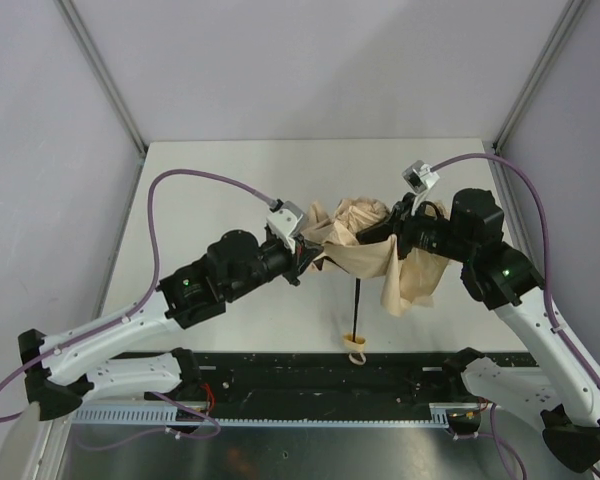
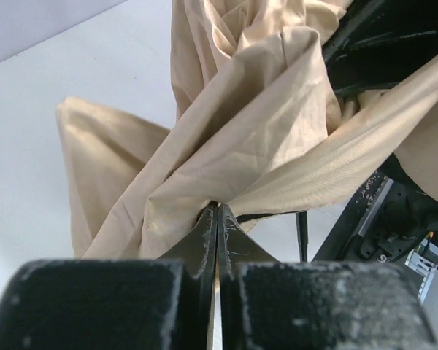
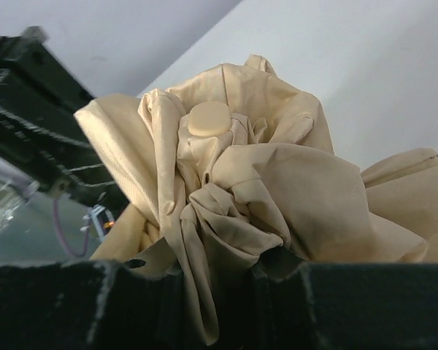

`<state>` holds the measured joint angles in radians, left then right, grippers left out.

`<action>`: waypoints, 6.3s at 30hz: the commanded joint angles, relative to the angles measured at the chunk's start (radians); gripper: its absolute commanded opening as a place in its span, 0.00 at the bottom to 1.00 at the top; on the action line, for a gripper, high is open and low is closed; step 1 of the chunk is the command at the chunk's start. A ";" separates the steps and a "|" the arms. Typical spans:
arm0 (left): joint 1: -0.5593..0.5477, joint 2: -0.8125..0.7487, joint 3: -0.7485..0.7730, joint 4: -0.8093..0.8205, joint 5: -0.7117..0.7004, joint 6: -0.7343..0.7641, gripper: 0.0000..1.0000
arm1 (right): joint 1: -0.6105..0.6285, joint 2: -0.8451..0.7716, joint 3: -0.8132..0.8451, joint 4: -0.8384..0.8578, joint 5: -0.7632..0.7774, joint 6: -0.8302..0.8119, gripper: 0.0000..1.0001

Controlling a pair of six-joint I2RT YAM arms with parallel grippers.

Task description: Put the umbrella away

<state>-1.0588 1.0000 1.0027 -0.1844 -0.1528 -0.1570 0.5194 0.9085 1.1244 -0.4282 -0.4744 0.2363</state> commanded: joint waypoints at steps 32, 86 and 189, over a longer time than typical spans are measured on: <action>-0.003 -0.382 -0.064 -0.010 0.061 -0.162 0.99 | 0.017 0.121 0.074 0.065 -0.166 -0.167 0.00; 0.263 -0.244 -0.257 0.492 0.376 -0.330 0.00 | 0.111 0.063 0.076 0.075 -0.021 -0.015 0.99; 0.206 -0.050 -0.314 1.227 0.649 -0.750 0.00 | 0.468 0.323 -0.187 1.175 -0.211 0.169 0.54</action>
<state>-0.8288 0.9237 0.6834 0.9726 0.4911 -0.8738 0.9829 1.2346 0.9291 0.6415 -0.6243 0.3759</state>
